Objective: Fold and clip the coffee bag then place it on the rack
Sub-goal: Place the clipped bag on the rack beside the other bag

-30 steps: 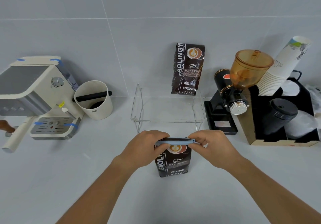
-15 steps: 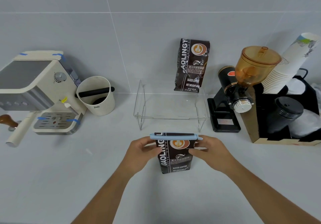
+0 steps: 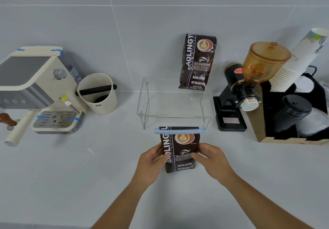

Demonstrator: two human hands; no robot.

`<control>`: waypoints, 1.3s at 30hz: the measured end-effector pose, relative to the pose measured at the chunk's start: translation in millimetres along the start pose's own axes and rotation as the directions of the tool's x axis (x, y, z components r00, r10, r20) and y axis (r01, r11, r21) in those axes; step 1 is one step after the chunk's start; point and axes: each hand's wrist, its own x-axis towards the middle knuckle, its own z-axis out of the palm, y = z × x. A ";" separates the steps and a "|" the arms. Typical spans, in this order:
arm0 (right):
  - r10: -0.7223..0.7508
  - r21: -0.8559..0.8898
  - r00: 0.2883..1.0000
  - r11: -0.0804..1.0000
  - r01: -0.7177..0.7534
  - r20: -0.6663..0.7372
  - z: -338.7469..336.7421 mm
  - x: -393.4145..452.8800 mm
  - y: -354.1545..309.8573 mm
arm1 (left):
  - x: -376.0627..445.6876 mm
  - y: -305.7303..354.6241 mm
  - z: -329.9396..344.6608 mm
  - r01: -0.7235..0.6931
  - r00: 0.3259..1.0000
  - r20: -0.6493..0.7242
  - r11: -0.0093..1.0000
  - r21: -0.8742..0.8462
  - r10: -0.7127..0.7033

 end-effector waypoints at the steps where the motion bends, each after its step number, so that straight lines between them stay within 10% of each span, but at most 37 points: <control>1: -0.001 -0.004 1.000 1.000 0.001 -0.006 0.8 -0.8 -0.2 | -0.5 0.8 0.4 -0.006 1.000 0.003 1.000 0.012 0.006; 39: -0.454 0.014 0.890 0.890 0.455 -0.046 -5.6 66.6 -216.4 | 57.8 209.5 -31.5 -0.518 0.829 -0.215 0.854 0.056 0.517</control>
